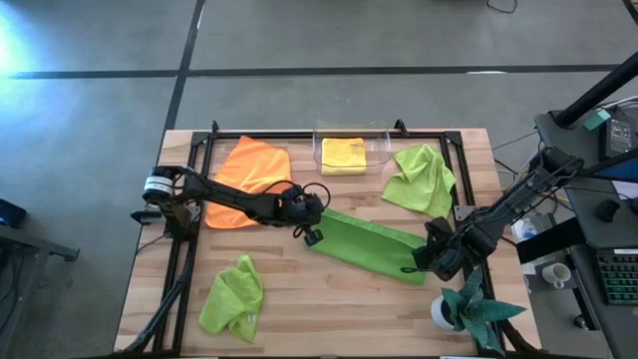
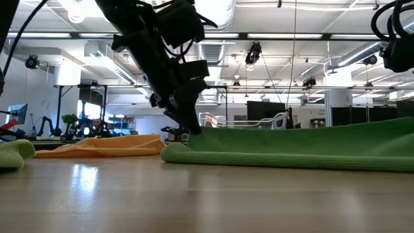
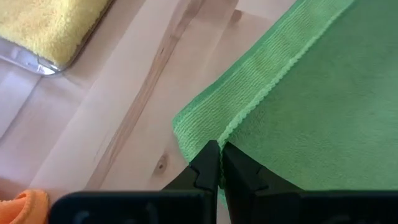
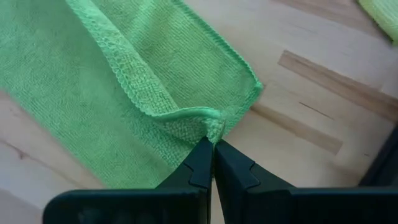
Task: Fold microfiber towels
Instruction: Fold the green microfiber cloth
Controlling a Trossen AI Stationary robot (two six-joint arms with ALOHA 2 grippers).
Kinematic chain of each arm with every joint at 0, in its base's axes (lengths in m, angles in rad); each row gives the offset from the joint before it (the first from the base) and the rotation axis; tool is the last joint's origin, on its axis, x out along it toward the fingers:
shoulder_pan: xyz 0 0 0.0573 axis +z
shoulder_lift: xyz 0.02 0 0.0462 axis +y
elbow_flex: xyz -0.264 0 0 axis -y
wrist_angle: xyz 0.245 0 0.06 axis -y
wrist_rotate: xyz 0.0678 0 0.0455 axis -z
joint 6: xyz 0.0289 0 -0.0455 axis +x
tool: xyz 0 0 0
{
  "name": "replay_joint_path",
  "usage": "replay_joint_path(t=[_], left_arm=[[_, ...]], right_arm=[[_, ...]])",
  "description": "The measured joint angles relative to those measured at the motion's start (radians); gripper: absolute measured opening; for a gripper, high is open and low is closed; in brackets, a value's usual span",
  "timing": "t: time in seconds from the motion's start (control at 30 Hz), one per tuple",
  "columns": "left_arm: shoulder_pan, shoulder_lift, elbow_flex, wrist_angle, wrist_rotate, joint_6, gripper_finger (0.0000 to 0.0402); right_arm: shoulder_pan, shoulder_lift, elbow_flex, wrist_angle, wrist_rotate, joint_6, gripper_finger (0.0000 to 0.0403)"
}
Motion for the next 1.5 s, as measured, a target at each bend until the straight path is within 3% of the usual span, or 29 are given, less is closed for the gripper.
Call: replay_joint_path(t=[0.27,0.7,1.0,1.5], left_arm=[[0.001,-0.002,0.0,0.015,-0.031,0.001,0.0016],[0.001,-0.039,0.0,0.016,-0.016,0.002,0.0114],[-0.02,-0.114,-0.013,0.14,0.292,-0.045,0.0116],[-0.08,0.062,-0.02,0.167,0.339,-0.106,0.0116]], right_arm=[[0.0,0.0,0.0,-0.006,0.05,-0.005,0.0016],[0.0,-0.014,0.008,-0.078,0.051,-0.002,0.0106],[0.0,-0.071,0.086,-0.078,0.059,-0.079,0.0113],[0.0,-0.072,0.115,-0.072,0.104,-0.105,0.009]])
